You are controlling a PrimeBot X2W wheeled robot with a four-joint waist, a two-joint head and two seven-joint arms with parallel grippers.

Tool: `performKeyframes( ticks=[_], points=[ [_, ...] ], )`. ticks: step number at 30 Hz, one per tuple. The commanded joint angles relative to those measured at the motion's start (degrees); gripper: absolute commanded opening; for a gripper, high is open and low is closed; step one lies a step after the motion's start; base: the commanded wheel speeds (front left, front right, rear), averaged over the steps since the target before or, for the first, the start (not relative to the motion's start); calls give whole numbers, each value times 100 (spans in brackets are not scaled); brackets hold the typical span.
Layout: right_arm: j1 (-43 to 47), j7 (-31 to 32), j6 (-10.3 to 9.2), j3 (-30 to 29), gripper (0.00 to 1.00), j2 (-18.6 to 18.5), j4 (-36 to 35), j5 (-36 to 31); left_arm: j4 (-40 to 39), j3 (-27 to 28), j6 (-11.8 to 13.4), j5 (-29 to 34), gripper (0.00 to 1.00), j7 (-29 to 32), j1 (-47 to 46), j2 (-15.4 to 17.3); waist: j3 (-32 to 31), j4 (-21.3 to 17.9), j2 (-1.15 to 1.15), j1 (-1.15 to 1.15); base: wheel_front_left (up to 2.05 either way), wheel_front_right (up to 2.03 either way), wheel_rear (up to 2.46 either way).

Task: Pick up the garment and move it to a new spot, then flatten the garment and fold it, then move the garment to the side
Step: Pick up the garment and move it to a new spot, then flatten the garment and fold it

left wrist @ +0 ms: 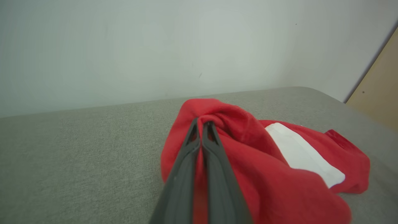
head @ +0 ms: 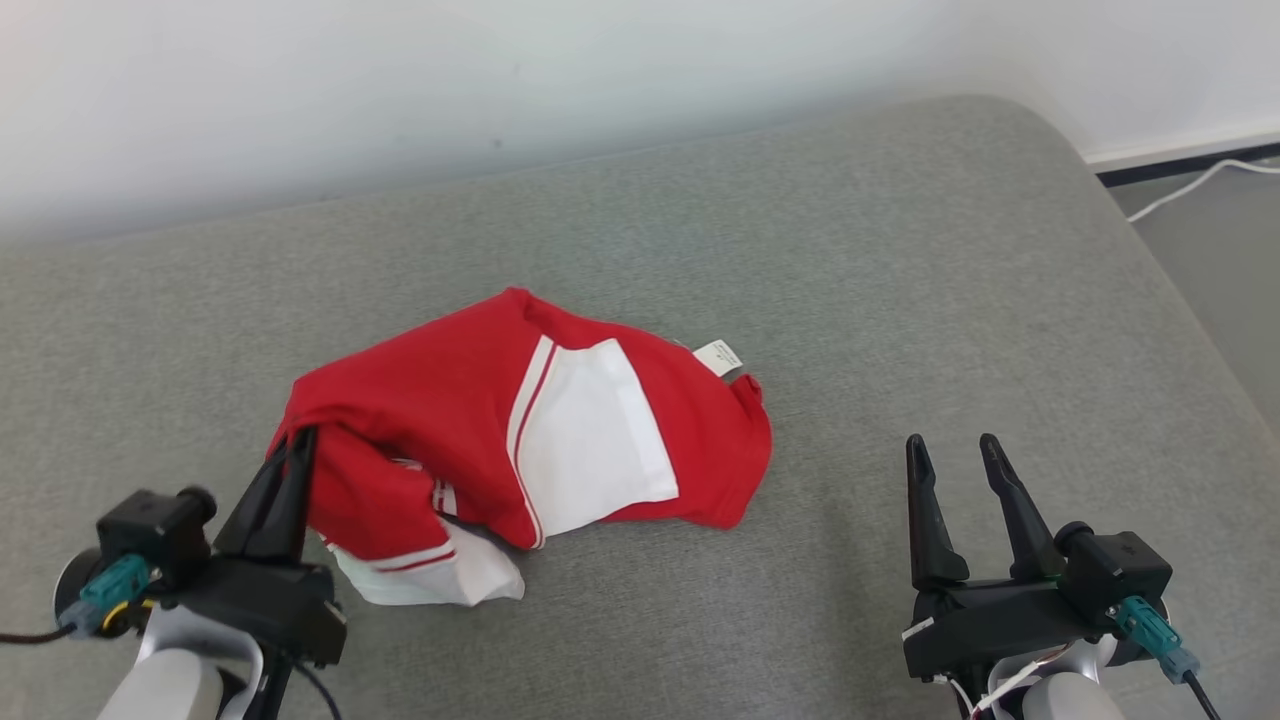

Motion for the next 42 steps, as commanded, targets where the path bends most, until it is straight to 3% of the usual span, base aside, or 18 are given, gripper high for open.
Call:
performKeyframes(
  ticks=[1, 7, 8, 9, 10, 16, 27, 42],
  points=[
    [-11, -7, 0, 13, 100, -12, 26, -71, 215, 9, -18, 7, 0, -160, 101, 36, -1, 125, 0, 0, 0, 0, 0],
    [-28, -7, 0, 69, 100, -12, 84, -86, 933, -65, -64, 177, 0, -486, 24, 13, -58, 271, 0, 0, 0, 0, 0],
    [-35, -7, 0, 82, 100, -12, 96, -80, 1051, -91, -50, 245, 9, -524, -4, 20, -66, 284, 0, 0, 0, 0, 0],
    [-38, -7, 0, 80, 100, -12, 109, -76, 1146, -112, -45, 302, 87, -563, -35, 5, -79, 302, 0, 0, 0, 0, 0],
    [-35, -7, 0, 78, 100, -12, 117, -73, 1201, -117, -32, 344, 100, -606, -57, -25, -90, 315, 0, 0, 0, 0, 0],
    [78, -7, 0, 42, 100, -11, 137, -39, 1120, 92, 104, 411, 100, -724, 145, -206, -171, 427, 0, 0, 0, 0, 0],
    [190, -7, 0, -29, 100, -9, 163, -56, -231, 609, 291, 801, 100, -727, 1221, -779, -334, 672, 0, 0, 0, 0, 0],
    [137, -7, 0, 7, 100, -12, 125, -14, -190, 121, 249, 1502, 100, -728, 1489, -1092, -216, 759, 0, 0, 0, 0, 0]
  ],
)
